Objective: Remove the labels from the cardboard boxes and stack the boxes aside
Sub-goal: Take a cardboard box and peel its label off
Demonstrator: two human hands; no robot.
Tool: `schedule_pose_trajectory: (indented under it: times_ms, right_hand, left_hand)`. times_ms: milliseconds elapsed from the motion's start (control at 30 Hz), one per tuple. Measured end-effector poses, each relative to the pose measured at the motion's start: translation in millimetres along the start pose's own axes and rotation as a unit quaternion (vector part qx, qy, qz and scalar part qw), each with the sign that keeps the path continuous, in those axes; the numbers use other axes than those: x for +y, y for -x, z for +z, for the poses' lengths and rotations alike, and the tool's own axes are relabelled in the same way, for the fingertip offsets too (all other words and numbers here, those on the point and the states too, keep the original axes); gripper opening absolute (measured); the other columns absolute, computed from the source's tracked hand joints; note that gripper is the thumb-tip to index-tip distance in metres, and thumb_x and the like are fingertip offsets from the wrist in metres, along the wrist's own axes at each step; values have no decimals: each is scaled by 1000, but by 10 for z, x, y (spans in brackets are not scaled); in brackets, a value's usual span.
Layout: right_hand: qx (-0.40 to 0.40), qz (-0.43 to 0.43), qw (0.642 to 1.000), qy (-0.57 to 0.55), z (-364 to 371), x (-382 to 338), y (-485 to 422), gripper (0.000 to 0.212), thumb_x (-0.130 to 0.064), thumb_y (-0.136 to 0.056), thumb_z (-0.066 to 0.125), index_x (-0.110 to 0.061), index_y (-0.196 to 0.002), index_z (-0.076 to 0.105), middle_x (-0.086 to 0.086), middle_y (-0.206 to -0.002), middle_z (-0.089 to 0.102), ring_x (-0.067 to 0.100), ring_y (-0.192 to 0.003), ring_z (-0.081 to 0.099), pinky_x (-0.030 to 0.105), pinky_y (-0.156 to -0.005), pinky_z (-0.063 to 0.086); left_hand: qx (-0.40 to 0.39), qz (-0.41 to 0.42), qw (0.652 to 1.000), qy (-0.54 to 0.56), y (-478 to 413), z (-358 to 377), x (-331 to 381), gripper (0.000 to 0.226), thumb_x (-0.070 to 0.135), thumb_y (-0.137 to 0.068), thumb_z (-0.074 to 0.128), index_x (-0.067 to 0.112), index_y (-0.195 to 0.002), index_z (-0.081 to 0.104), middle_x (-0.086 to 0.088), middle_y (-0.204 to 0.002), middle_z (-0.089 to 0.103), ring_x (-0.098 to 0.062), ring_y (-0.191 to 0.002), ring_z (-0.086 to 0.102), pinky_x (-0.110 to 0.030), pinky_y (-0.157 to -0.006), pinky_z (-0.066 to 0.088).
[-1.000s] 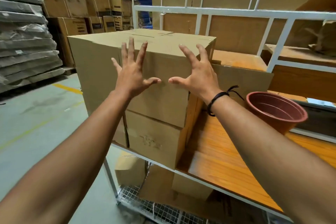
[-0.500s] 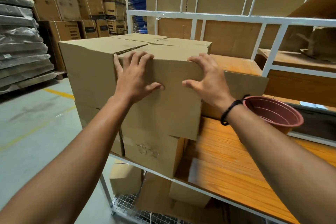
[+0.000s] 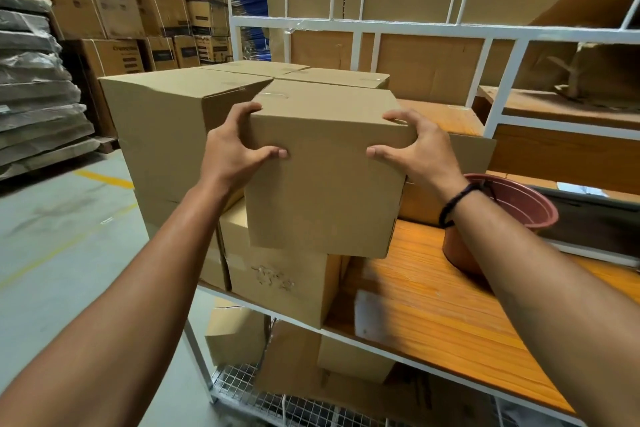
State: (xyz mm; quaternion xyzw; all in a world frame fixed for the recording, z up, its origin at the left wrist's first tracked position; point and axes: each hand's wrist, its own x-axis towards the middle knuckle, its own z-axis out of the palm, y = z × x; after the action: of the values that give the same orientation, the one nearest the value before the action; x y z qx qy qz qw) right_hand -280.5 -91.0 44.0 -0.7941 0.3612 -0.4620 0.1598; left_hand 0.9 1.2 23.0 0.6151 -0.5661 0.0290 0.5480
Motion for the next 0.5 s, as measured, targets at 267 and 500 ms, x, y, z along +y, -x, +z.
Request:
schedule_pose_trajectory:
  times_ms: [267, 500]
  right_hand:
    - [62, 32, 998, 3, -874, 221, 613, 58, -37, -69, 84, -28, -121, 61, -32, -106, 50, -2, -103, 53, 27, -90, 51]
    - [84, 70, 993, 47, -1977, 694, 1403, 61, -35, -69, 83, -29, -125, 60, -14, -131, 54, 4, -129, 42, 36, -107, 41]
  left_hand:
    - [-42, 75, 995, 47, 307, 473, 700, 78, 36, -66, 88, 27, -133, 47, -1, -126, 58, -19, -113, 57, -42, -94, 55]
    - [-75, 116, 987, 77, 868, 1337, 1492, 78, 38, -64, 88, 20, -129, 50, 2, -118, 61, -12, -103, 56, -31, -87, 52]
